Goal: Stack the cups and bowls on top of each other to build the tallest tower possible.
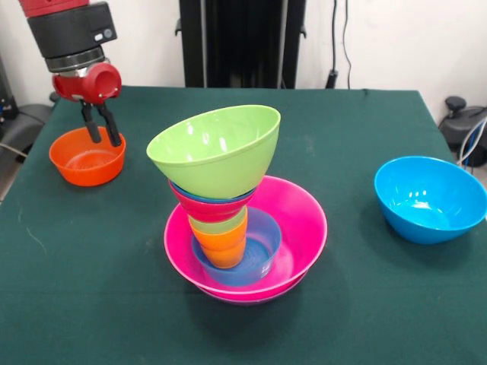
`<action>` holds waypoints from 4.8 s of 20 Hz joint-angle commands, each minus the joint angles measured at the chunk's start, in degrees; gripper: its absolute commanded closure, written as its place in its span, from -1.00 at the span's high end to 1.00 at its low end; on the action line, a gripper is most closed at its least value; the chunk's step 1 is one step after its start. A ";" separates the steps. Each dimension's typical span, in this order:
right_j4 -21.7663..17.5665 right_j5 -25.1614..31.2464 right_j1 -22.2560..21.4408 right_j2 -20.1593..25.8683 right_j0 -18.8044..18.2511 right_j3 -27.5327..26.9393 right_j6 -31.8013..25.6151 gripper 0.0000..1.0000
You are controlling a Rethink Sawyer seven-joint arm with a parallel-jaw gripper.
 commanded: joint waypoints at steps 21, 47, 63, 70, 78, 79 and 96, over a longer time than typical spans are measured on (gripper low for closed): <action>-4.76 -0.20 7.75 3.58 2.46 -8.47 -5.50 1.00; -4.81 -1.28 4.71 -7.29 9.12 -8.66 4.48 1.00; -2.37 1.67 0.06 -15.88 11.04 -4.81 4.41 1.00; -2.04 5.68 -3.62 -16.26 8.48 -3.38 0.35 1.00; -2.06 5.19 -2.24 -15.44 7.34 -3.65 -0.40 1.00; -2.05 5.13 -2.17 -15.44 7.35 -3.64 -0.37 1.00; -0.10 0.09 -0.09 -12.90 7.58 0.49 3.33 1.00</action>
